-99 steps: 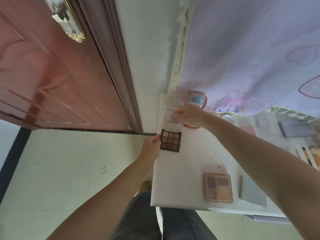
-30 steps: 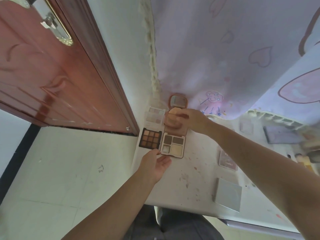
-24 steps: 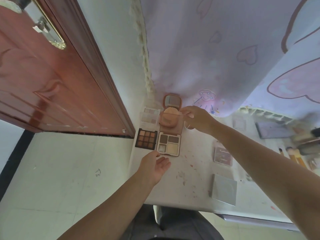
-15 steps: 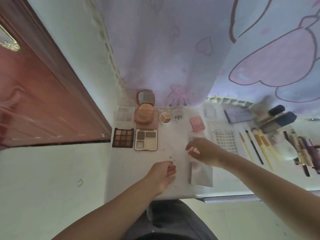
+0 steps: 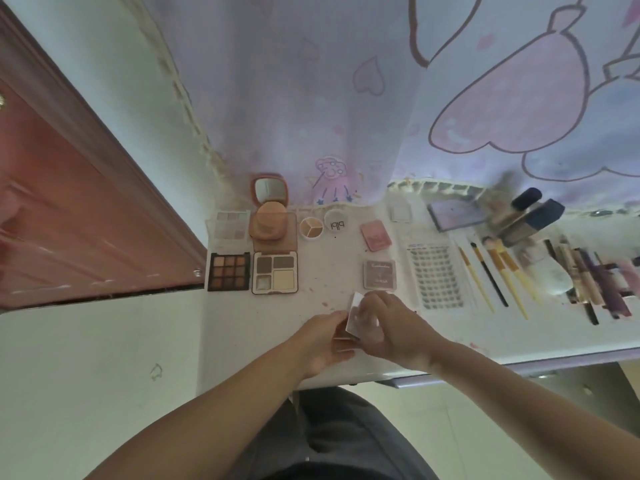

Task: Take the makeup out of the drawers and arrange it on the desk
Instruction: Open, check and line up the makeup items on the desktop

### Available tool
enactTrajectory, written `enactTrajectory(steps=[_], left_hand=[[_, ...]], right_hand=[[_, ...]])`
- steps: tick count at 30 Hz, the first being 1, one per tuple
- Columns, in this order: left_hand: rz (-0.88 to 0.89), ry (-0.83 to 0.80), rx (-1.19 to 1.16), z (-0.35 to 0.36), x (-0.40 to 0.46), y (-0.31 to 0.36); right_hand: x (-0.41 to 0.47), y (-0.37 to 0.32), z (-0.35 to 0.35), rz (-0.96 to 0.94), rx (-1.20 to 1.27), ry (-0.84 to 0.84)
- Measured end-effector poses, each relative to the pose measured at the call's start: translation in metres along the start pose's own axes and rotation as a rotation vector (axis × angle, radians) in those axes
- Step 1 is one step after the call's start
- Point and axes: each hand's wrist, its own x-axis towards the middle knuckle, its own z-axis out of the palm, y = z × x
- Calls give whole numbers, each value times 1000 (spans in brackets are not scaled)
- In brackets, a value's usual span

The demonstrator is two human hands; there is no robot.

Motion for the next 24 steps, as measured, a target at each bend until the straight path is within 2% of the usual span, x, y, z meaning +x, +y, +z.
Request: enactTrajectory(steps=[3, 5, 9, 16, 24], left_hand=[[-25, -284, -253, -21, -14, 4], [40, -346, -337, -34, -25, 5], [149, -316, -417, -61, -43, 3], [221, -226, -445, -101, -73, -11], [246, -149, -373, -124, -92, -16]], right_hand=[[15, -21, -8, -36, 228, 2], [26, -33, -8, -100, 284, -22], [47, -58, -3, -160, 287, -113], [70, -101, 18, -216, 232, -241], [75, -139, 27, -227, 170, -261]])
